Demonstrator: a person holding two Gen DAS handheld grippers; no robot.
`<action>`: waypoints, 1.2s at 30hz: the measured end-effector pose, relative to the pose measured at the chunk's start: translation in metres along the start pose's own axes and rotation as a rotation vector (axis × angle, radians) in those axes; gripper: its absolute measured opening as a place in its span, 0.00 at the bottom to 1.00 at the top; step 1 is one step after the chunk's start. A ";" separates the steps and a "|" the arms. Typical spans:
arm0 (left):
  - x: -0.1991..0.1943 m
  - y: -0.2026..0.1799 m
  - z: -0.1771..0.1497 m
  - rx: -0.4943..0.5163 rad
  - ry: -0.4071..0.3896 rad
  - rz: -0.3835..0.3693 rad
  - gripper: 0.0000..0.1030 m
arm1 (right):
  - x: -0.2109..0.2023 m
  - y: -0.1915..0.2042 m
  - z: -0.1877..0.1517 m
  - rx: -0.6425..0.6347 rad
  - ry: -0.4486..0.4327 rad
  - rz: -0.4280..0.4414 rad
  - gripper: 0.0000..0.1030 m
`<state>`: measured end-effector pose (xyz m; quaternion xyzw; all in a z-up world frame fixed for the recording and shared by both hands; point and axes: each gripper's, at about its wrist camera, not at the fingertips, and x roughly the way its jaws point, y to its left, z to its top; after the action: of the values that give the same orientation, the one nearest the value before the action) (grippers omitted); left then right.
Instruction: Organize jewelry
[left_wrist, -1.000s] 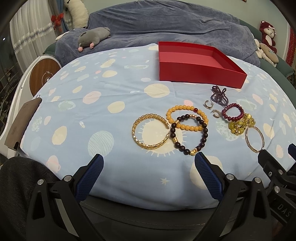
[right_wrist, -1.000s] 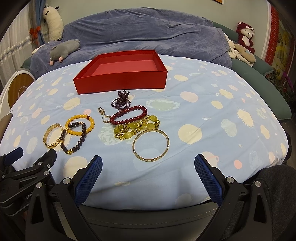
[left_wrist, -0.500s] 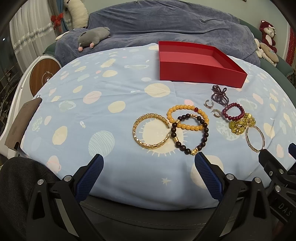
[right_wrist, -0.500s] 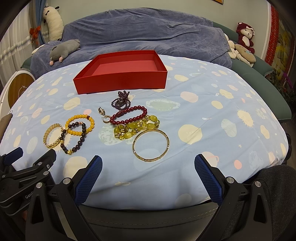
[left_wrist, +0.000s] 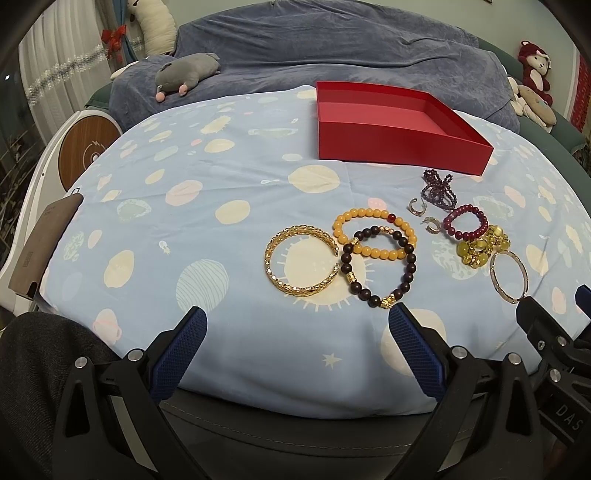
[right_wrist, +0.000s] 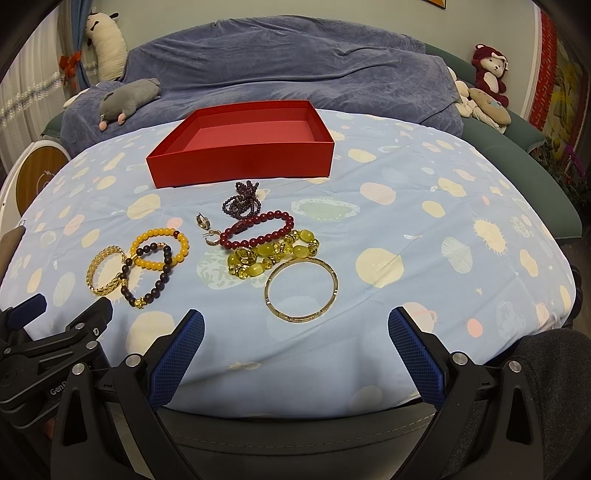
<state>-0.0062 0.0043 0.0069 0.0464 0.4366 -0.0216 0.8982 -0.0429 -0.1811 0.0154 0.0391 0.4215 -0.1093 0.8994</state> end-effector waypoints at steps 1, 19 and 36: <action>0.000 0.000 0.000 0.000 0.000 0.000 0.92 | 0.000 0.000 0.000 0.000 0.000 0.000 0.93; 0.003 0.028 0.013 -0.119 0.021 -0.026 0.92 | -0.001 -0.017 0.011 0.051 -0.012 0.000 0.93; 0.054 0.037 0.030 -0.093 0.143 -0.007 0.76 | 0.026 -0.023 0.026 0.069 0.049 0.008 0.93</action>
<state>0.0537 0.0386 -0.0147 0.0045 0.5003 -0.0011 0.8659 -0.0123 -0.2121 0.0132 0.0743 0.4394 -0.1191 0.8872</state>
